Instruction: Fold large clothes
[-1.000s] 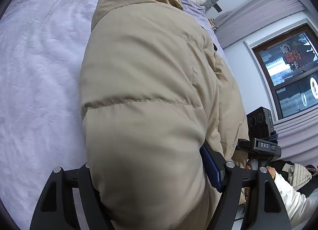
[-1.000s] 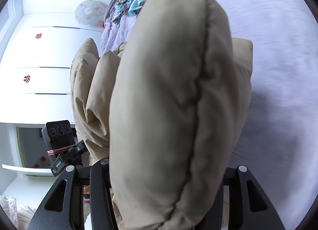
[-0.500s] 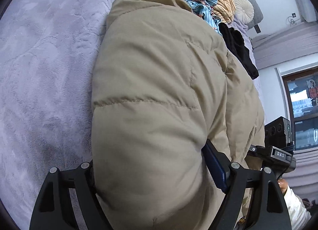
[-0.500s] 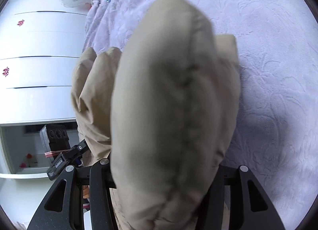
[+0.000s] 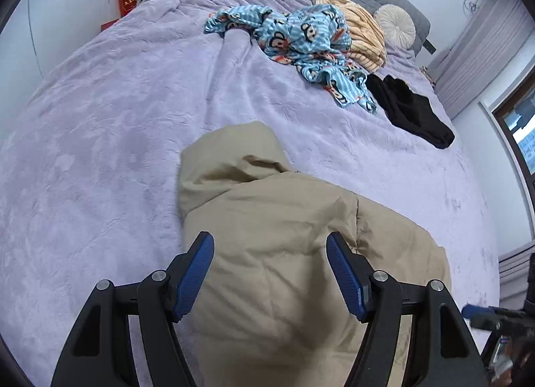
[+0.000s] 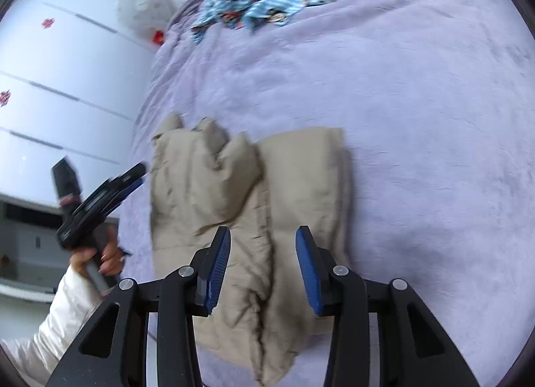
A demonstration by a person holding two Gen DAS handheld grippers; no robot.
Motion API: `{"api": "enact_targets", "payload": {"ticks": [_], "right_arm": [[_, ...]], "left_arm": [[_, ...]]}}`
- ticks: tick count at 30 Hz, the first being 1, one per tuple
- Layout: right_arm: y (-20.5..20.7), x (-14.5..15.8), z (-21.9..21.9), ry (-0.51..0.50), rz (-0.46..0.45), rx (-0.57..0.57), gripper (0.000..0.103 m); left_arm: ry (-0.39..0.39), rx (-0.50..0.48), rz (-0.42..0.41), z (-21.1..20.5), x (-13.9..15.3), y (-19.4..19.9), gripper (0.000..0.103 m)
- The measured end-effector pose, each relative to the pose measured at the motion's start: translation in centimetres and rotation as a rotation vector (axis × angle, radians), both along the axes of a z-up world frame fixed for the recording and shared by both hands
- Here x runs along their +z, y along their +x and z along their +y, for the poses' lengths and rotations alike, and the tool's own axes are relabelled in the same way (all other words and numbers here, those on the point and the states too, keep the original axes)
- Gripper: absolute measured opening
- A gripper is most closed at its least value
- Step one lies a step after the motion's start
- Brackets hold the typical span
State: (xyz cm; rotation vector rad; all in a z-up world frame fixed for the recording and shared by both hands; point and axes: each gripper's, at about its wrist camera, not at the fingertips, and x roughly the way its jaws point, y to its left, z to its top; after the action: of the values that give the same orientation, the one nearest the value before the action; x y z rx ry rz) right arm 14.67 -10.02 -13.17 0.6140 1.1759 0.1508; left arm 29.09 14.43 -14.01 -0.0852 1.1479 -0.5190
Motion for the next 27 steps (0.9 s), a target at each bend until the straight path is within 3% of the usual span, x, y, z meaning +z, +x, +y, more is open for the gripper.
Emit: {"api": "enact_targets", "payload": {"ticks": [3, 7, 8, 15, 27], "right_arm": [[-0.7, -0.7, 4.4, -0.055, 0.024, 0.158, 0.023], [-2.4, -5.0, 7.1, -0.185, 0.131, 0.241, 0.016], [-3.2, -6.0, 6.8, -0.201, 0.158, 0.226, 0.011], [-6.0, -11.1, 4.9, -0.117, 0.245, 0.094, 0.004], [-4.2, -11.7, 5.6, -0.097, 0.288, 0.020, 0.003]], "left_arm": [[0.090, -0.038, -0.038, -5.1, -1.2, -0.2, 0.071], [0.131, -0.092, -0.067, -8.3, -2.0, -1.2, 0.071], [0.134, -0.104, -0.072, -8.9, -2.2, -1.5, 0.071], [0.188, -0.151, -0.111, -10.4, -3.2, -3.0, 0.072], [0.246, -0.104, -0.040, -6.1, 1.4, -6.6, 0.072]]}}
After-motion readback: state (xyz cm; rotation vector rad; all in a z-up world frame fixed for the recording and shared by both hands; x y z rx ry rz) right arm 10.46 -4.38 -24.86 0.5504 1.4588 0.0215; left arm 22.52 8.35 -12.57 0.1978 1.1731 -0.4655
